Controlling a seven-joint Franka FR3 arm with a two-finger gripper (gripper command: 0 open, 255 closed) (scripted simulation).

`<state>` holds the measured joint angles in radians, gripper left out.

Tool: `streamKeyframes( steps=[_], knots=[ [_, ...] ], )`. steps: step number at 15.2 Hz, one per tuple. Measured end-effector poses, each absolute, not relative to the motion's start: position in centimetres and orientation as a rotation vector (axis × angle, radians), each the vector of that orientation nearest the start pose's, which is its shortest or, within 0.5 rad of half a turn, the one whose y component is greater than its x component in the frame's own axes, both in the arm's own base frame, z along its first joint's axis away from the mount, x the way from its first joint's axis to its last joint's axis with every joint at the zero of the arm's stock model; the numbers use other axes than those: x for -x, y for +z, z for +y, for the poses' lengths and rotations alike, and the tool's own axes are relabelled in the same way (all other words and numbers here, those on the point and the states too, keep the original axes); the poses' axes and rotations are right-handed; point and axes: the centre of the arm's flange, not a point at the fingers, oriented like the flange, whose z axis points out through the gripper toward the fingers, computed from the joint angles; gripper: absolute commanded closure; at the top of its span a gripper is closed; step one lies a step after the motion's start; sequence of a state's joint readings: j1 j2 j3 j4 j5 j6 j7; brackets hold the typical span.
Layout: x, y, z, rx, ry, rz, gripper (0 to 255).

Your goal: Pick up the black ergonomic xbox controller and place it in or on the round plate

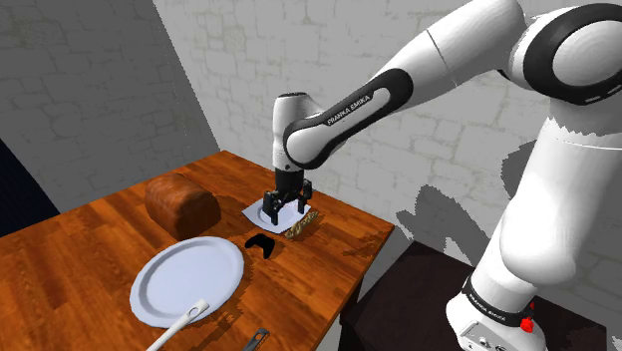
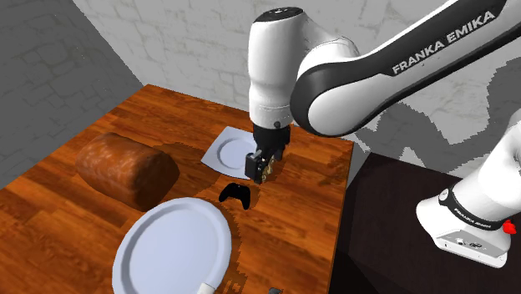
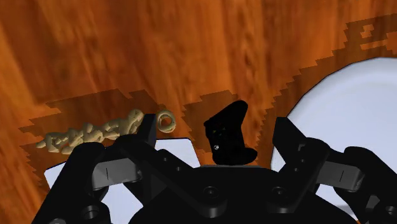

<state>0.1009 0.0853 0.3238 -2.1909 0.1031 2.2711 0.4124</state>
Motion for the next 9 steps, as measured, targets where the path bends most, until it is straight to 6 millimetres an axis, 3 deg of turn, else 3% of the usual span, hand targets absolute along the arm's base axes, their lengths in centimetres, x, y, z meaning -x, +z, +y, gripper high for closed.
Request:
streamKeyframes(
  steps=[7,9],
  knots=[
    [-54.5,29.7,27.8,3.049,0.051,0.095,0],
    [-54.9,28.6,28.1,3.049,0.049,0.096,0]
  ],
)
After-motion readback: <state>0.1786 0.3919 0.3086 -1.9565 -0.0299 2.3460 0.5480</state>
